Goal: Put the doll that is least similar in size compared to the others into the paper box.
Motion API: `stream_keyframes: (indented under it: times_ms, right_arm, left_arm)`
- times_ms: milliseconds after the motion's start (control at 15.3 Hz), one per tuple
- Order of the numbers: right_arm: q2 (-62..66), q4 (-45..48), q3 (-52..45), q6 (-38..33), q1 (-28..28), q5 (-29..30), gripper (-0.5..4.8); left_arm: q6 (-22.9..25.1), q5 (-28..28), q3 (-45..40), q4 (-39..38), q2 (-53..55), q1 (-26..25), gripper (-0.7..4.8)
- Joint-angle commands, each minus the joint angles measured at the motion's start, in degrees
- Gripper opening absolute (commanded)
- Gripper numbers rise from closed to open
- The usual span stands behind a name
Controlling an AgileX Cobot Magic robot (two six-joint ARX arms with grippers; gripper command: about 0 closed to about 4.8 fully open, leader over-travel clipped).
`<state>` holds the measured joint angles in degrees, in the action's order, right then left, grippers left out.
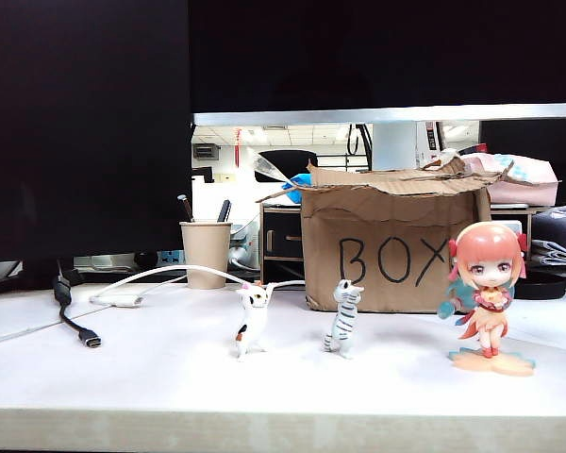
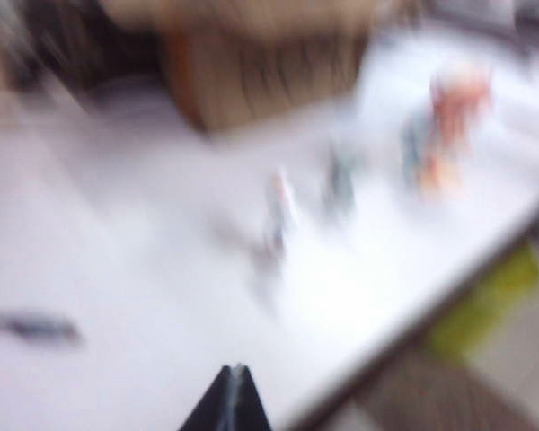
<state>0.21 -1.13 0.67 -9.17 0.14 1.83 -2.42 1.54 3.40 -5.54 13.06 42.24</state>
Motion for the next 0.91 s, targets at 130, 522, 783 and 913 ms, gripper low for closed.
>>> stream_keyframes:
  times_ms: [130,522,783,913]
  right_arm:
    - [-0.02,5.33,0.2,-29.03,0.09,14.73,-0.01]
    - [5.07,7.72,16.94,-21.24,0.11,31.36,-0.03]
    - [24.17,-33.42,40.57,9.09,1.97,37.81,-0.03]
    - [33.68,-49.92,45.9,19.23,4.37,30.97,-0.03]
  left_arm:
    - [0.07,-0.11,0.07,-0.09,4.66,0.7,-0.05]
    - [0.07,-0.22,0.07,0.02,4.66,0.7,-0.05]
    - [0.07,-0.22,0.07,0.02,4.66,0.7,-0.05]
    - [0.07,-0.22,0.07,0.04,4.66,0.7,-0.05]
